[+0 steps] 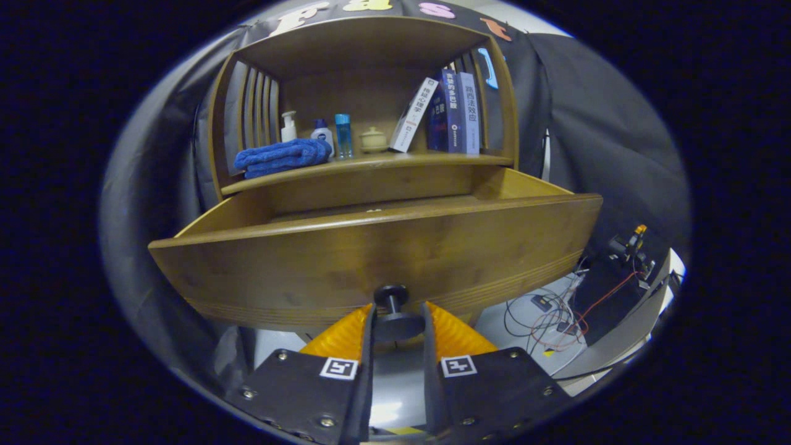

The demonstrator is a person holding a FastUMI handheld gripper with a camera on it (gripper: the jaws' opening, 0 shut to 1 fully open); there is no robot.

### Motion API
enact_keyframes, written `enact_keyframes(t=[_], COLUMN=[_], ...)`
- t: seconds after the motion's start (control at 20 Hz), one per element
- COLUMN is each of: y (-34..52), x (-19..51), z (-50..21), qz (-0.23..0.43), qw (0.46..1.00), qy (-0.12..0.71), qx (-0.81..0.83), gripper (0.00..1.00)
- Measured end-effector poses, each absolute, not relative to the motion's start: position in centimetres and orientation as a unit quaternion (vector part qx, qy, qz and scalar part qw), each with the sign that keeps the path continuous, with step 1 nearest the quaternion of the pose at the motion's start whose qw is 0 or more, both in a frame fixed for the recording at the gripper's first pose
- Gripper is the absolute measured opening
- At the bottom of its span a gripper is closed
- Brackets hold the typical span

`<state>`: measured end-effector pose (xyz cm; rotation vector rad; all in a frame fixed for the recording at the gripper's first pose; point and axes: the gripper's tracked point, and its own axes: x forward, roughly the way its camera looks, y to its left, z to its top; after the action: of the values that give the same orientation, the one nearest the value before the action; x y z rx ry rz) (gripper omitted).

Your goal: Pull open the drawer, take out the items inside it, and place them on the countertop above the cabinet.

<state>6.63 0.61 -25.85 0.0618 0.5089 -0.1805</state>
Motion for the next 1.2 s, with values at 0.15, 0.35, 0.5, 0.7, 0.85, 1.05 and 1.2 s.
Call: enact_keyframes(t=[0.15, 0.35, 0.5, 0.7, 0.85, 1.05, 1.2], y=[0.7, 0.6, 1.0, 1.5, 1.5, 1.9, 2.0], x=[6.5, 6.5, 6.1, 6.2, 6.4, 7.8, 9.7], z=[-26.0, -25.8, -24.6, -21.0, -18.9, -15.1, -11.6], qz=[-0.083, -0.072, -0.062, -0.050, -0.052, -0.064, -0.085], qw=[0.964, 0.966, 0.971, 0.981, 0.984, 0.988, 0.989], qy=[0.252, 0.247, 0.228, 0.173, 0.158, 0.137, 0.118], qx=[0.029, 0.034, 0.035, 0.067, 0.060, 0.043, 0.015], gripper=[0.35, 0.37, 0.44, 0.52, 0.53, 0.53, 0.52])
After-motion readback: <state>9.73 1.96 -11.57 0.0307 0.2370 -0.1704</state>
